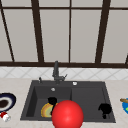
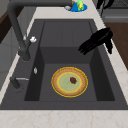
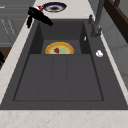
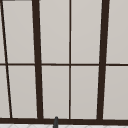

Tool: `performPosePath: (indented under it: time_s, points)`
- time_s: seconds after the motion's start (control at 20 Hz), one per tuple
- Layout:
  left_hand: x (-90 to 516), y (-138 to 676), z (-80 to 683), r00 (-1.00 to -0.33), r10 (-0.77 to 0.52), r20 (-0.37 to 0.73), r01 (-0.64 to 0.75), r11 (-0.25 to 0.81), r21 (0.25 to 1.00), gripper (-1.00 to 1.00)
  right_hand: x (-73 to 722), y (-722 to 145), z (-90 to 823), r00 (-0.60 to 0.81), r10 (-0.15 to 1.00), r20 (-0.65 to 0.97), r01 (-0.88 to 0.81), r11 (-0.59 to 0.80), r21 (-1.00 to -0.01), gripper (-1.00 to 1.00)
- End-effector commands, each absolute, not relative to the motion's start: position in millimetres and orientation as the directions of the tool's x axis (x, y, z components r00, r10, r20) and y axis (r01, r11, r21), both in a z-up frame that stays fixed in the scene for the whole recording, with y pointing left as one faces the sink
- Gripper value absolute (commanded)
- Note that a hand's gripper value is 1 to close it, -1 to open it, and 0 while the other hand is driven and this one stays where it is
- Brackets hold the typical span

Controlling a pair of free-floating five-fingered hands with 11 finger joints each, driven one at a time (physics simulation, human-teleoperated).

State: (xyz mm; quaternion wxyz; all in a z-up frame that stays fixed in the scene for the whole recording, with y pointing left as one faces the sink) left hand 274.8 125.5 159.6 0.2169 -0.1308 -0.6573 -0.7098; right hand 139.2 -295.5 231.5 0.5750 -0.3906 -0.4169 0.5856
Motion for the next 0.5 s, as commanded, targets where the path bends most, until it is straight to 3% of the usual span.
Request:
performPosePath:
  time_s: [0.0, 0.45]
  points:
    - [305.7, 125.5, 139.0, -0.891, -0.104, 0.442, 0.442, 0.020, 0.897, -1.00, 139.2, -295.5, 231.5, -0.034, 0.999, 0.022, -0.348, 0.009, -0.938, 0.00]
    - [336.1, 137.5, 94.5, -0.895, -0.153, 0.419, 0.410, 0.086, 0.908, -1.00, 139.2, -295.5, 231.5, -0.034, 0.999, 0.022, -0.348, 0.009, -0.938, 0.00]
